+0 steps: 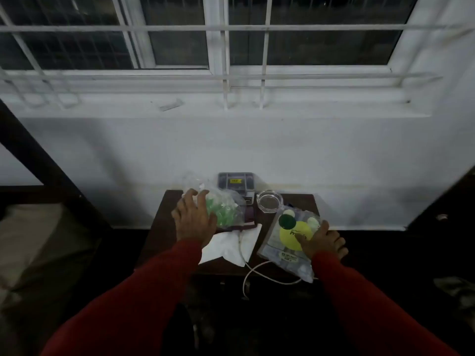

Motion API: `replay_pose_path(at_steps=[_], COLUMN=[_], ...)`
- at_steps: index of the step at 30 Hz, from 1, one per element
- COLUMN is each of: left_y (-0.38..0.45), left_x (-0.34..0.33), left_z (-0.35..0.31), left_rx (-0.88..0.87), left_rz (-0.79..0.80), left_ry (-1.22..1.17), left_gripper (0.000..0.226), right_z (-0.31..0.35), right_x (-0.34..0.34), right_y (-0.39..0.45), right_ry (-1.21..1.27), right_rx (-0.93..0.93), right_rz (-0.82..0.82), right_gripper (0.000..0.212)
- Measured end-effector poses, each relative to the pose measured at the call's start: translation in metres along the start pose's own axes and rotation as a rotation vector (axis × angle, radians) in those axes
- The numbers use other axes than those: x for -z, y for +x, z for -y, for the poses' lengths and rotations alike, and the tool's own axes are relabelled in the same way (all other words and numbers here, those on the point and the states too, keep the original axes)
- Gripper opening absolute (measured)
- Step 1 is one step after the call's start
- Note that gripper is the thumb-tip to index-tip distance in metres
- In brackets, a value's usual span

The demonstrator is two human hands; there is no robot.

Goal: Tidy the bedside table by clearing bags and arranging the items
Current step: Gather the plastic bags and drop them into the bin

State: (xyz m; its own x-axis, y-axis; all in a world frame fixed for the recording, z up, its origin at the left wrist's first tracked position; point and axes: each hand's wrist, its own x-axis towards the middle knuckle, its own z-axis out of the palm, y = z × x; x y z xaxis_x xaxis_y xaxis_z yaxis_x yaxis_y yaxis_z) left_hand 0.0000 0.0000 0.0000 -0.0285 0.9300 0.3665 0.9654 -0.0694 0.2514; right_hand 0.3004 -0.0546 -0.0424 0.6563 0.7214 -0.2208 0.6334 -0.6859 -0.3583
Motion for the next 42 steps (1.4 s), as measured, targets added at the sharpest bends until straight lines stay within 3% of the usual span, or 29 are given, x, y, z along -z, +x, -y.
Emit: replay_pose_path(at_steps=[5, 8, 14, 18, 24, 34, 38, 42], left_y=[0.021, 0.034, 0.038, 0.036, 0.031, 0.042, 0.041, 0.024], left_x=[-0.003, -0.01, -0.028, -0.022, -0.008, 0.049, 0.06, 0.065], left_z=[-0.021, -0.024, -0.016, -0.012, -0.016, -0.079, -0.127, -0.185], left_rx=[0.695, 0.86, 0.855, 0.801, 0.712, 0.436, 0.291, 0.354], left_rz=[-0.005, 0.046, 0.077, 0.035, -0.092, -0.201, -0.031, 0.255], left_ry=[-0.43, -0.611, -0.65, -0.692, -0.853, -1.184, -1.366, -1.776], left_gripper=[0.095, 0.11, 0.096, 0.09, 0.074, 0.061, 0.062, 0.058], right_z=[0.003, 0.003, 0.0, -0.001, 0.016, 0.06, 0.073, 0.057], right_x=[-0.016, -0.023, -0.019, -0.02, -0.003, 0.039, 0.076, 0.114], right_y=[0.008, 0.016, 0.012, 0.015, 0.009, -0.012, -0.026, -0.02], right_ry=[0.036, 0.066, 0.081, 0.228, 0.614, 0.97, 1.074, 0.742], right_rx=[-0.001, 0.029, 0.055, 0.196, 0.359, 0.574, 0.635, 0.648], right_rz=[0.049, 0.055, 0.063, -0.012, -0.04, 0.032, 0.003, -0.091], right_gripper=[0.096, 0.089, 0.057, 0.042, 0.041, 0.034, 0.038, 0.044])
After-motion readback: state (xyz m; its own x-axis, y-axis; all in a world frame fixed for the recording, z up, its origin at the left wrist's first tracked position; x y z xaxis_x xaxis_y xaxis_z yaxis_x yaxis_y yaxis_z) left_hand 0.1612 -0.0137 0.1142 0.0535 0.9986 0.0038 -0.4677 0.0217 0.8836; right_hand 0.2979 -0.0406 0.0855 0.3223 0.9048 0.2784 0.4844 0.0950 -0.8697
